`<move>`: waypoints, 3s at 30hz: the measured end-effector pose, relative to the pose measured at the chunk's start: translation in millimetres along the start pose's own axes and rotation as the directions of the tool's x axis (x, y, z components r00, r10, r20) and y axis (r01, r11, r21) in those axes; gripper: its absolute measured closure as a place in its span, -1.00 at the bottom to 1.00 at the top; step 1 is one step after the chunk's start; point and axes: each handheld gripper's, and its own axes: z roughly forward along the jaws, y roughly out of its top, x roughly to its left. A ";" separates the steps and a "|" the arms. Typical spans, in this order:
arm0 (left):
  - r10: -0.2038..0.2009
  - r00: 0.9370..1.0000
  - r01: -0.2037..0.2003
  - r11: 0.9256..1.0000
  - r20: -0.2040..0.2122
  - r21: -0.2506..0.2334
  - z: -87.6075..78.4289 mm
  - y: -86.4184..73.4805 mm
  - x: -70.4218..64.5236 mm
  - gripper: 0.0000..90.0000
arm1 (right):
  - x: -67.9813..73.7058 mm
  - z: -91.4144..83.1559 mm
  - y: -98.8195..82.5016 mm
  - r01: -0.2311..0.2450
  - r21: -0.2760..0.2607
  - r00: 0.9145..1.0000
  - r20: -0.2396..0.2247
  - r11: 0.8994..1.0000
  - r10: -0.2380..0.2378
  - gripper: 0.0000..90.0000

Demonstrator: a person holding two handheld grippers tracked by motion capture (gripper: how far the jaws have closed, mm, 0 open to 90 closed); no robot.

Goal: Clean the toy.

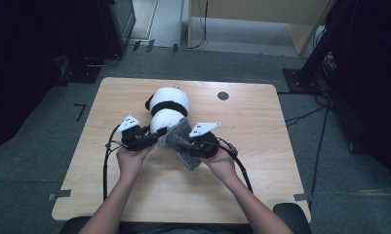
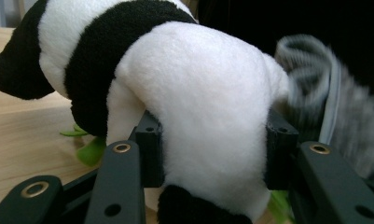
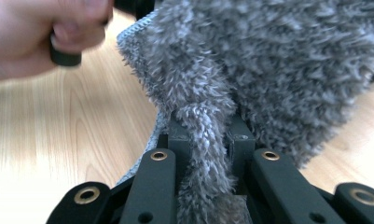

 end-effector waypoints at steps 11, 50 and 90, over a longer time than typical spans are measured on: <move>-0.020 0.999 0.022 0.999 0.036 -0.038 -5.8 5.1 1.4 0.16 | -1.4 22.0 -12.9 0.007 0.122 1.000 -0.018 0.993 -0.005 0.73; 0.064 0.996 -0.066 0.998 0.060 0.023 11.0 -6.8 -24.3 0.15 | -32.5 -53.3 13.3 -0.167 -0.138 0.986 0.001 0.976 0.169 0.73; 0.000 1.000 0.000 1.000 -0.001 -0.028 -9.5 7.1 12.1 0.14 | -19.4 7.2 -22.6 0.009 0.014 1.000 -0.005 1.000 -0.009 0.72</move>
